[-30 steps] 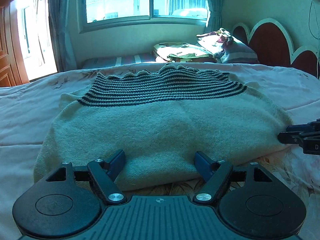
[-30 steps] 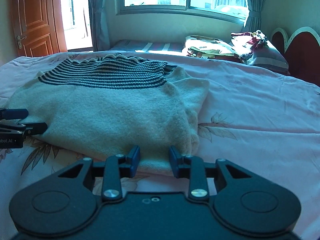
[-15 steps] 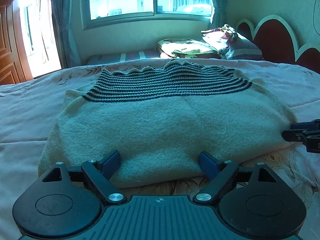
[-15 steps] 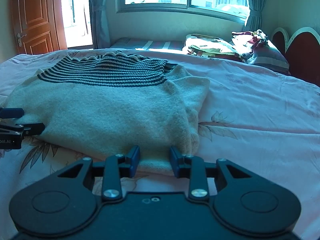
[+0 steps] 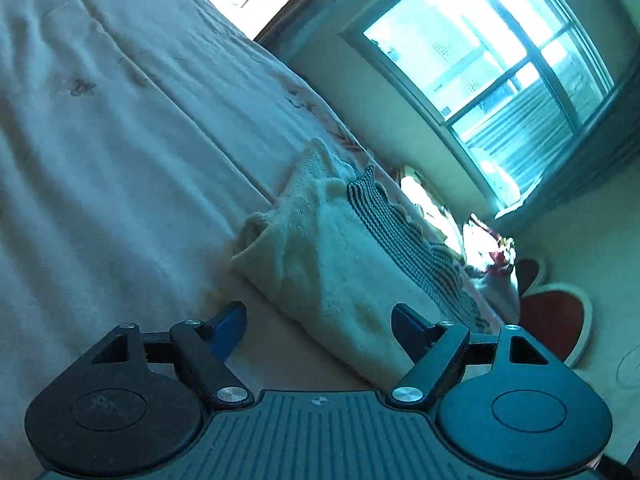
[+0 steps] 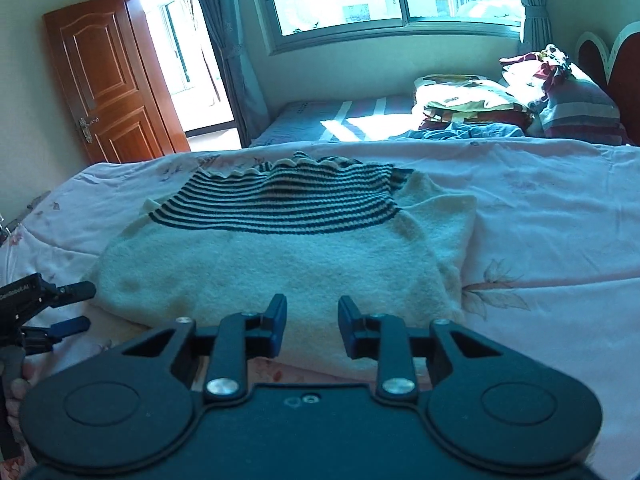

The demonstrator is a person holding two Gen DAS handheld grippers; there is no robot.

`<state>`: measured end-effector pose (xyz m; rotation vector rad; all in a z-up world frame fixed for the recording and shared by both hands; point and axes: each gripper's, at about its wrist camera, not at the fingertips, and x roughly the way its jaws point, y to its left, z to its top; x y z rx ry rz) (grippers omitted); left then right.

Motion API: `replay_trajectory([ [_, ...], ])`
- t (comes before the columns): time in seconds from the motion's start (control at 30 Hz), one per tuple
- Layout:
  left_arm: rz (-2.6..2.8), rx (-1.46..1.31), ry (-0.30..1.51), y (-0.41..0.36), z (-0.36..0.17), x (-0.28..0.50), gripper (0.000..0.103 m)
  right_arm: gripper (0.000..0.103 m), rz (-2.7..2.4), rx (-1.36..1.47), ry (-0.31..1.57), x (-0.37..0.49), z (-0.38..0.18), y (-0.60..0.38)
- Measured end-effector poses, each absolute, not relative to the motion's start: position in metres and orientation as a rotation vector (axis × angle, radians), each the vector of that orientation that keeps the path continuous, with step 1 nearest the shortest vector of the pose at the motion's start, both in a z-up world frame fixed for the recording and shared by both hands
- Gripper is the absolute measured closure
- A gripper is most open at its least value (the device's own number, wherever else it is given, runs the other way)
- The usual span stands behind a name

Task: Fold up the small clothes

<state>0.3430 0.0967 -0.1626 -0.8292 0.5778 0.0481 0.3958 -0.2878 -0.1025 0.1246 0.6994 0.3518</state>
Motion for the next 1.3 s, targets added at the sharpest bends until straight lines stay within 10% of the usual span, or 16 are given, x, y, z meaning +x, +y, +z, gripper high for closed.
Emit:
replay_trajectory([
  [0.17,0.091,-0.918,0.516,0.110,-0.177,0.363,0.043,0.086,0.397,0.151,0.701,0.423,-0.107,-0.260],
  [0.33,0.110,-0.939,0.523,0.118,-0.192,0.375,0.084,0.094,0.431,0.141,0.701,0.454,-0.120,-0.229],
  [0.77,0.008,-0.986,0.520,0.133,-0.199,0.375,0.090,0.102,0.394,-0.065,0.704,0.463,-0.150,-0.186],
  [1.1,-0.442,-0.766,0.498,0.039,-0.088,0.427,0.090,0.103,0.404,0.409,0.797,0.484,-0.150,-0.249],
  [1.3,-0.630,-0.538,0.756,-0.091,-0.103,0.468,0.090,0.073,0.311,0.900,0.713,0.468,-0.149,-0.386],
])
